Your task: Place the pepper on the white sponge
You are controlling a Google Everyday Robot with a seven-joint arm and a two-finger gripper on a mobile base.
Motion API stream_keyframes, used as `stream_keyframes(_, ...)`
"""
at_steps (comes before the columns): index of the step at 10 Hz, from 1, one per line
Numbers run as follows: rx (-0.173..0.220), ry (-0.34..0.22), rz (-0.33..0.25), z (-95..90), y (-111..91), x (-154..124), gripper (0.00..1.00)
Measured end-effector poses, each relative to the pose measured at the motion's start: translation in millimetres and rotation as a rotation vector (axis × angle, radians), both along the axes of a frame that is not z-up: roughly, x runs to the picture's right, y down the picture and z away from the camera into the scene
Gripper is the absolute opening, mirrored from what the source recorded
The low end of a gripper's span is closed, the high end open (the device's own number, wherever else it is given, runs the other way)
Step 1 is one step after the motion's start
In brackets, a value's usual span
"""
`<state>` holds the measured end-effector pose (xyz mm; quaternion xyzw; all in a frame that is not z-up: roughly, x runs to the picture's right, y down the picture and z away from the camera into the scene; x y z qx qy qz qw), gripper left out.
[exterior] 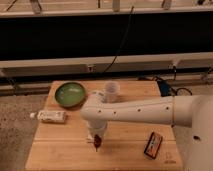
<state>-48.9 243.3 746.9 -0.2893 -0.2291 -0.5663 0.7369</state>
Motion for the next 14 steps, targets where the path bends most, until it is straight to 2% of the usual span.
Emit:
stream_keyframes(4,0.024,-0.021,-0.006,10.9,-12,-14,0.01)
stream_keyframes(5,0.031,-0.025,-0.002,13.9,-13,-16,0.06)
stream_keyframes(6,0.038,-0.024,0.003,17.6,-14,-16,0.13)
stream_keyframes(7,0.047,-0.021,0.016,23.6,-16,-16,0.27)
stream_keyframes(9,0.054,-0.019,0.026,28.0,-19,-17,0.43)
stream_keyframes(11,0.062,-0.021,0.039,30.5,-23,-19,0.65)
stream_keyframes(13,0.069,-0.023,0.047,30.9,-27,-20,0.78)
stream_keyframes(14,0.073,-0.028,0.056,29.9,-29,-20,0.79)
